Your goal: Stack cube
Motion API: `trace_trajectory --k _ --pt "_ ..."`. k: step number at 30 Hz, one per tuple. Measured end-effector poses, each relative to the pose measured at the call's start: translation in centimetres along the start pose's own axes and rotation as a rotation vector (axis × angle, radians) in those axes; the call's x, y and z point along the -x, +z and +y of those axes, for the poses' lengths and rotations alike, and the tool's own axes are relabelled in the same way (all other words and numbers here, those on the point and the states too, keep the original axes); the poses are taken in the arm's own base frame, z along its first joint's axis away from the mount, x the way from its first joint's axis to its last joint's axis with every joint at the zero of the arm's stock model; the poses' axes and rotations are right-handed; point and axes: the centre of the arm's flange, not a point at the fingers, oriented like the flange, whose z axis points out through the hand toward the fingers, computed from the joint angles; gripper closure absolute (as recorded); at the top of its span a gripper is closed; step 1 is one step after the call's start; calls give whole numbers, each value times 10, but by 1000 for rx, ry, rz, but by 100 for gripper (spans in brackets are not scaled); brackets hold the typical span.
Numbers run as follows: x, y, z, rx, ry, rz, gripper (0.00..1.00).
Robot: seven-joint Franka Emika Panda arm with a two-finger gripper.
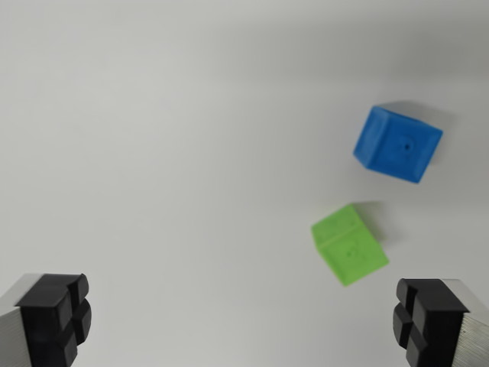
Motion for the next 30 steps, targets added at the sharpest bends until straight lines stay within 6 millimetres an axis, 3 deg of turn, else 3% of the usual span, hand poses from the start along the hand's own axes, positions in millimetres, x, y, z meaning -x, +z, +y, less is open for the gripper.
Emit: trace_trajectory --k 17,30 --pt "-8 16 10 -1 20 2 0" --pt "-22 43 26 -2 50 6 0"
